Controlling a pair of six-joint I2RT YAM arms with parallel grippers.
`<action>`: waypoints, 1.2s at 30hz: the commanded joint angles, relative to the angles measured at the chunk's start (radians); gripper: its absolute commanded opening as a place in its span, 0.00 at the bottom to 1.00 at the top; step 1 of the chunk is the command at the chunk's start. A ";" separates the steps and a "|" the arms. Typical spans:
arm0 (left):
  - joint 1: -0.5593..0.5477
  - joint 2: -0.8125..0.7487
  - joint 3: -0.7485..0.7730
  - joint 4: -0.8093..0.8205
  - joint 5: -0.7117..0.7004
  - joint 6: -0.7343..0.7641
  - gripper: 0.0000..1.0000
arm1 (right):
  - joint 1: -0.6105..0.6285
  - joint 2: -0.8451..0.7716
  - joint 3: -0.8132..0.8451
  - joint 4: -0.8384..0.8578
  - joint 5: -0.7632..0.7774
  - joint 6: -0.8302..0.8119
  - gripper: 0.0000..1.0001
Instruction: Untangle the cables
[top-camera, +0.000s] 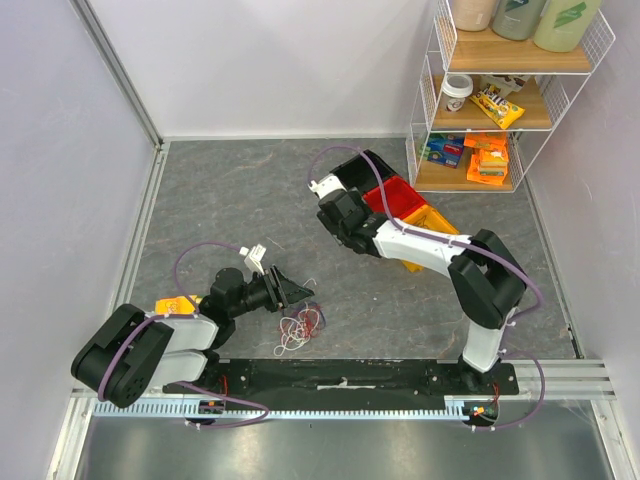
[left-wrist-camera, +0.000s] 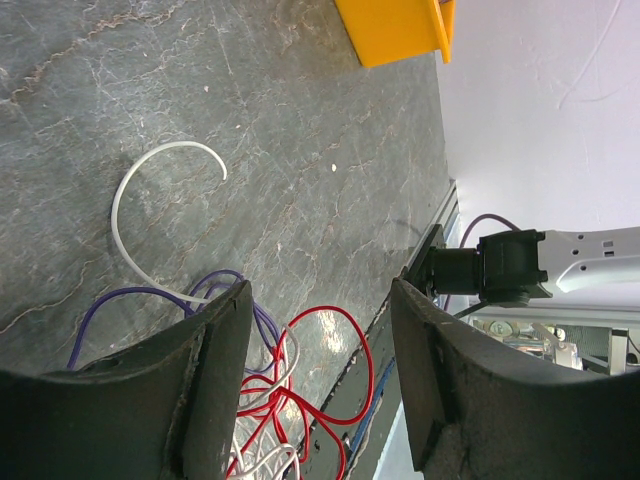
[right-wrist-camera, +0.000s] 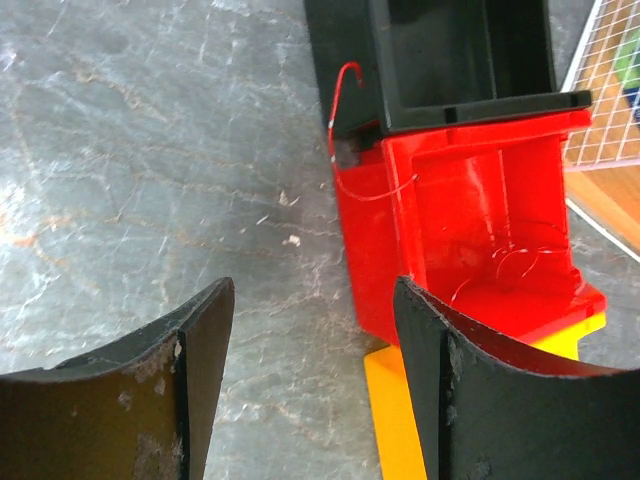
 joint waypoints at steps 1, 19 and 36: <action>-0.004 0.004 -0.009 0.060 0.002 0.023 0.64 | -0.004 0.045 0.080 0.103 0.096 -0.068 0.72; -0.002 0.017 -0.002 0.060 0.008 0.025 0.64 | -0.004 0.275 0.282 0.123 0.260 -0.234 0.41; -0.002 0.021 -0.002 0.064 0.005 0.023 0.64 | -0.005 0.338 0.348 0.120 0.282 -0.258 0.27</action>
